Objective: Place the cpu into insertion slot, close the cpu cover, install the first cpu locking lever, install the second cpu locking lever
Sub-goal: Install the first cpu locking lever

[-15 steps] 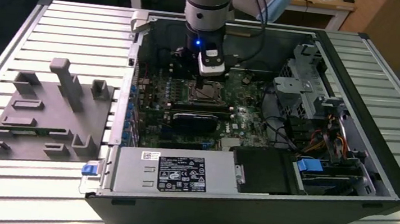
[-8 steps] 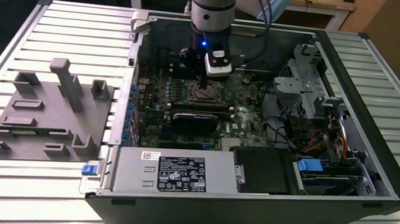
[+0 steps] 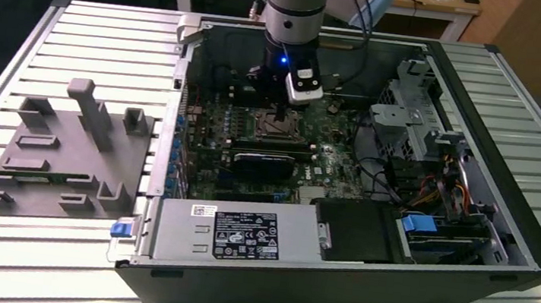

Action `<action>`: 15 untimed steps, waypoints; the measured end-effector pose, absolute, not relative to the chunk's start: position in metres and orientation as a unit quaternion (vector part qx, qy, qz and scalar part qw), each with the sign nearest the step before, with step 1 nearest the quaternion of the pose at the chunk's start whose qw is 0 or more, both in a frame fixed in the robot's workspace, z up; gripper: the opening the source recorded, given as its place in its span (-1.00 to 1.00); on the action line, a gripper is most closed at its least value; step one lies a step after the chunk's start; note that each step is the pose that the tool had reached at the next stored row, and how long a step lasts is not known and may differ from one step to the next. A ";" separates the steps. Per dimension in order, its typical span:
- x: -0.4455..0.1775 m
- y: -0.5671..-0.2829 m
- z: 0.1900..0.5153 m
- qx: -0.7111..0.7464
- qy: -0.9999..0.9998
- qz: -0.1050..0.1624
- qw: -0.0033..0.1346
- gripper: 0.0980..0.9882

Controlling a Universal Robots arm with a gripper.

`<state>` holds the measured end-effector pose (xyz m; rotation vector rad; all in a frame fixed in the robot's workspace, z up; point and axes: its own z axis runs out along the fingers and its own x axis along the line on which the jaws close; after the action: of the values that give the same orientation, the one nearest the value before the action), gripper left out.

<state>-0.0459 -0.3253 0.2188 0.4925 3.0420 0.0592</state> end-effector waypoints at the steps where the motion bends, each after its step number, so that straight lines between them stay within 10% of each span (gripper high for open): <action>1: -0.046 -0.325 0.219 0.160 0.987 0.018 0.030 -0.99; 15: -0.046 -0.325 0.239 0.159 0.987 0.010 0.031 -0.99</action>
<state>-0.0458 -0.3253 0.2386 0.4906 3.0394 0.0294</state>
